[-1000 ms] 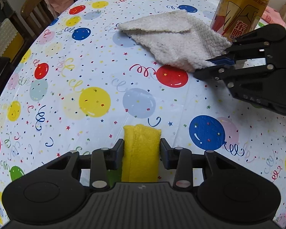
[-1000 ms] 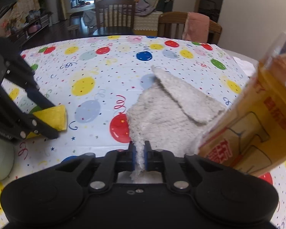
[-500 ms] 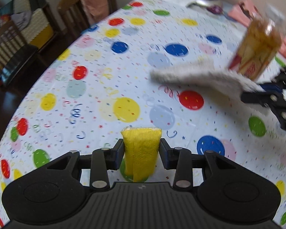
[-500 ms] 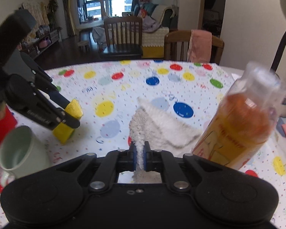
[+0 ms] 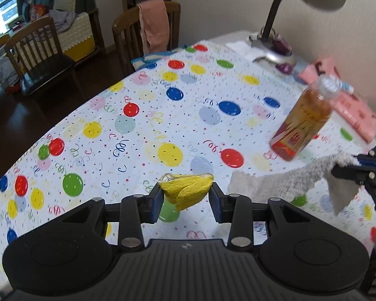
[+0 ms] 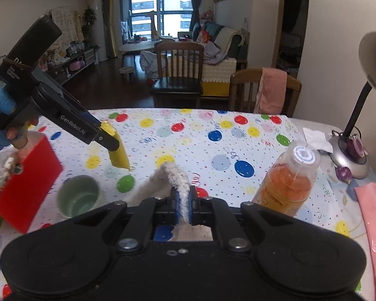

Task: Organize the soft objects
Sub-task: 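Lift the sponge and towel and carry both over the red box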

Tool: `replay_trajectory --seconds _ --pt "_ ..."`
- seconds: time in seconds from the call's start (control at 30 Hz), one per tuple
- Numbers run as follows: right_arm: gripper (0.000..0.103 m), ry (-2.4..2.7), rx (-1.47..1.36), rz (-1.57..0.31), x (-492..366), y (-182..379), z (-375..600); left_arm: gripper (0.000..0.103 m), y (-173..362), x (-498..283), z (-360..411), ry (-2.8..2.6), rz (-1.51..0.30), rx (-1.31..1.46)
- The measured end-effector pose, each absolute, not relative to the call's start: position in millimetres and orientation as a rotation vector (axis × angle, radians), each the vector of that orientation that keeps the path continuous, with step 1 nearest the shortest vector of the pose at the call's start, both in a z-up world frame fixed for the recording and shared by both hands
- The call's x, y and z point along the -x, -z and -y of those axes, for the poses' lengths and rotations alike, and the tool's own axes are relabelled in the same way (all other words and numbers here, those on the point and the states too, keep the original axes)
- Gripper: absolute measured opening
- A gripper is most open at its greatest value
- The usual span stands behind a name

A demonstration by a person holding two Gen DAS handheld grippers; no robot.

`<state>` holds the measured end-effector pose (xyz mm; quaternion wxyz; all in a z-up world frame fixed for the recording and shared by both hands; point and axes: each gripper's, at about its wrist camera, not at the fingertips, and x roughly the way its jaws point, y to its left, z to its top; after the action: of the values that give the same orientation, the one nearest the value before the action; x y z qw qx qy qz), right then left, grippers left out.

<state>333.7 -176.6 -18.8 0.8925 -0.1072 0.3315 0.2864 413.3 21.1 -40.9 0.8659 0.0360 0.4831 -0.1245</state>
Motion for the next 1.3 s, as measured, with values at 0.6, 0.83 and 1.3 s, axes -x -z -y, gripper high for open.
replay_trajectory --seconds 0.6,0.83,1.3 --pt "0.005 -0.697 0.276 -0.573 -242 -42 150 0.038 -11 -287 -79 0.203 -0.940 0.117" --pt "0.005 -0.742 0.286 -0.530 -221 -65 119 0.038 -29 -248 -121 0.136 -0.915 0.156" --pt "0.005 -0.854 0.320 -0.434 -202 -99 24 0.038 -61 -171 -210 -0.023 -0.851 0.191"
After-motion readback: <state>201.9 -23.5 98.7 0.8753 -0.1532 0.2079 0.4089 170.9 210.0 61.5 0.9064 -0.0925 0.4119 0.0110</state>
